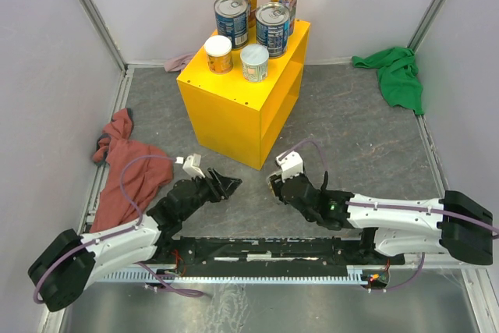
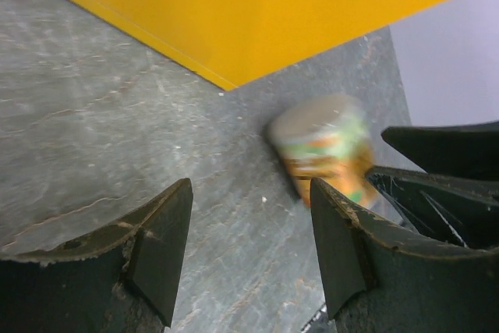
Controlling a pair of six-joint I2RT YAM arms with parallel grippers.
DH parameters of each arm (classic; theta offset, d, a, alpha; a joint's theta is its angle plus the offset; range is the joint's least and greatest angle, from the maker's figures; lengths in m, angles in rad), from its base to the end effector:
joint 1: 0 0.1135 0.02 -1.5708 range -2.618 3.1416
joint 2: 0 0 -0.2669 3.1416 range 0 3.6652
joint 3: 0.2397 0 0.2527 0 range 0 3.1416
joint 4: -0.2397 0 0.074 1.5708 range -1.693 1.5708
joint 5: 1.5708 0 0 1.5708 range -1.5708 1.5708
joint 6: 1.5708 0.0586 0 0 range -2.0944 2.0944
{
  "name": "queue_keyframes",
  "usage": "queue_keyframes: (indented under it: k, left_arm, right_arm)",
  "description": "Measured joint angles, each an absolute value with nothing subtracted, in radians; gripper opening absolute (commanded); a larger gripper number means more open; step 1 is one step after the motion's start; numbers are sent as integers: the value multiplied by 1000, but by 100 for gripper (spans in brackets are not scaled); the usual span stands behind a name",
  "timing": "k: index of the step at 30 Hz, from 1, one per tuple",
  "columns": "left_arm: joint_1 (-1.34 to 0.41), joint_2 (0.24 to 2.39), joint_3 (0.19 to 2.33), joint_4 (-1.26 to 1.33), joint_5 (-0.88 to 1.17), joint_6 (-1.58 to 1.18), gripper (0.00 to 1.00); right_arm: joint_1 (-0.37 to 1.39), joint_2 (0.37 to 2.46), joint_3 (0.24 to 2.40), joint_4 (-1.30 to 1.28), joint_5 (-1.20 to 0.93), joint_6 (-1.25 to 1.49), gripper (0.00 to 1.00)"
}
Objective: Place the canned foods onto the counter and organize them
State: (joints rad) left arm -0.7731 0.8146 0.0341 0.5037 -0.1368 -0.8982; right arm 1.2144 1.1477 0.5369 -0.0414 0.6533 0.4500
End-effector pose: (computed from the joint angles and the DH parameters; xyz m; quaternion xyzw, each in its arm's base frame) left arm 0.1348 -0.1204 0.1415 -0.0909 0.7919 -0.4095 0.4438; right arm 0.1177 0.2141 0.1921 -0.1846 0.8408 0.1168 0.4954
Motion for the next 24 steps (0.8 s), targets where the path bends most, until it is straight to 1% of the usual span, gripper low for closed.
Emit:
queue_keyframes:
  k: [9, 10, 13, 16, 17, 18, 20, 22, 24]
  left_arm:
    - [-773, 952, 81, 633, 32, -898, 70]
    - [-773, 964, 83, 643, 42, -899, 70]
    - [-775, 987, 84, 667, 65, -899, 70]
    - [-775, 1003, 84, 683, 81, -899, 70]
    - [-775, 1007, 84, 687, 83, -899, 70]
    - [-775, 1011, 84, 691, 84, -899, 70]
    - [-776, 1018, 84, 698, 85, -899, 70]
    - [-776, 1025, 84, 704, 85, -899, 70]
    - [-776, 1029, 84, 712, 85, -899, 70]
  right_arm:
    - [1238, 1156, 590, 75, 647, 440, 2]
    - [1243, 1162, 595, 76, 647, 440, 5]
    - [1248, 1168, 602, 65, 651, 442, 23]
    - [1250, 1170, 626, 8, 667, 454, 50]
    - [1250, 1172, 638, -15, 673, 464, 62]
    - [1250, 1175, 646, -31, 675, 476, 68]
    - [1250, 1182, 665, -73, 680, 496, 76]
    - [1250, 1202, 688, -119, 682, 516, 80]
    - [1250, 1235, 714, -166, 682, 532, 82]
